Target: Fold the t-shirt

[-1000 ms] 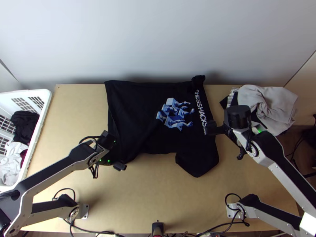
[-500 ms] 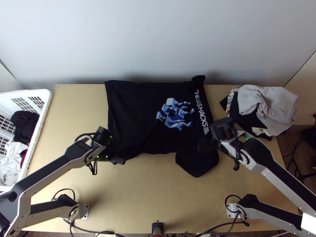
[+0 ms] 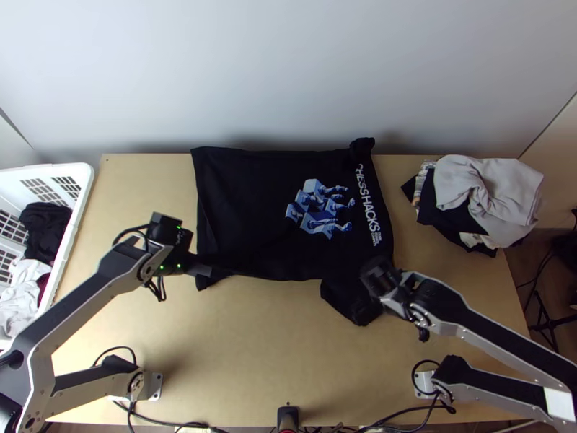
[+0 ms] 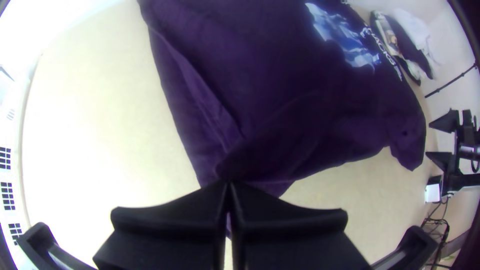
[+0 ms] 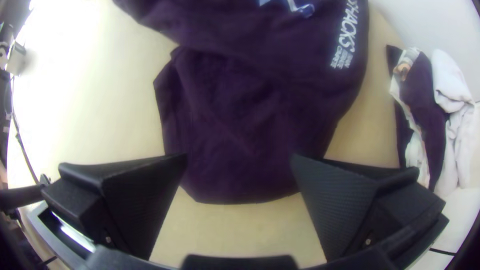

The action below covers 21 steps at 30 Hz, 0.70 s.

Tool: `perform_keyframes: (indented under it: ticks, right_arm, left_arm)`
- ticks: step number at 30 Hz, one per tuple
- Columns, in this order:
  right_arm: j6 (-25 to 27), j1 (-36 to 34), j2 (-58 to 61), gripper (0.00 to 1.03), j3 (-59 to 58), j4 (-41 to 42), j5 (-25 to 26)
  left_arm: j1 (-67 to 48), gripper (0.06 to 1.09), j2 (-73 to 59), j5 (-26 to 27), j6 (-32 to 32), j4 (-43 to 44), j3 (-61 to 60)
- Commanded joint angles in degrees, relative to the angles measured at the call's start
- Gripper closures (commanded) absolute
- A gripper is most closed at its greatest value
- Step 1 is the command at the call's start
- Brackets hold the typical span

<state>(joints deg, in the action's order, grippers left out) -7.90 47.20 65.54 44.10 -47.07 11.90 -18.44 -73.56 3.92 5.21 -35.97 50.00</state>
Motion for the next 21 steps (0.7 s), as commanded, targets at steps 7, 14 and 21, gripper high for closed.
perform_keyframes:
  ticks: [7,14,21]
  right_arm:
    - [-0.89,7.73,4.25,0.07,-4.46,0.57,-0.21]
    - [-2.47,7.64,7.67,0.07,-4.81,1.89,1.28]
    - [-1.24,8.35,9.61,0.57,-4.81,2.42,7.26]
  left_arm:
    - [4.11,1.05,0.0,0.03,-1.61,-0.77,1.15]
    - [4.73,1.05,-0.09,0.03,-2.31,-0.77,1.33]
    - [5.16,1.05,-0.09,0.03,-2.4,-1.12,1.42]
